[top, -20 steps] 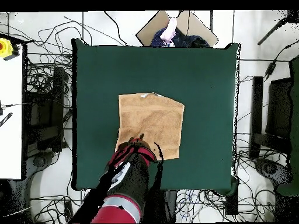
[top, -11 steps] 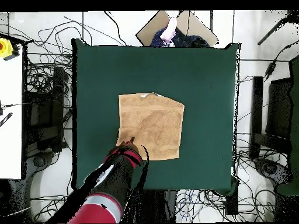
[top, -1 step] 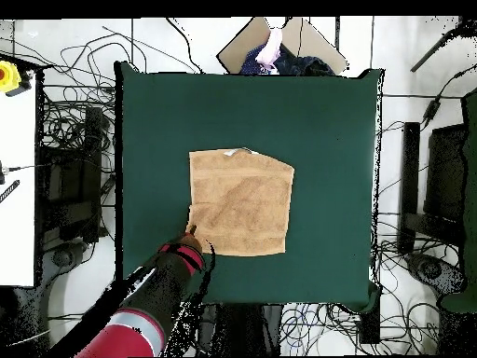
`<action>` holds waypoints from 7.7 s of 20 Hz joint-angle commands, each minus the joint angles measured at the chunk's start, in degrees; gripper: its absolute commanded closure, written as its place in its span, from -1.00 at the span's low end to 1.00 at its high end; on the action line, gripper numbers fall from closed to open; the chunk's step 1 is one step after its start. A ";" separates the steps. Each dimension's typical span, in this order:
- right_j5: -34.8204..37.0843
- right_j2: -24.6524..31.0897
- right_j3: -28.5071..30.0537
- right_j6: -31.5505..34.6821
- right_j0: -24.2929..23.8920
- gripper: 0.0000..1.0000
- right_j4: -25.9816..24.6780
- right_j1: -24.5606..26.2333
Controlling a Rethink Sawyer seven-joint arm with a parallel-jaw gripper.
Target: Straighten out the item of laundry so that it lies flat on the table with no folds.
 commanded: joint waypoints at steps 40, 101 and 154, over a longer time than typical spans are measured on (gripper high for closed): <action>-14.19 -9.42 -1.52 3.85 0.56 -1.00 7.86 12.28; -15.42 -13.72 -1.15 4.46 4.70 -1.00 12.69 13.41; -20.54 -0.97 9.98 7.13 -1.08 -1.00 19.75 6.27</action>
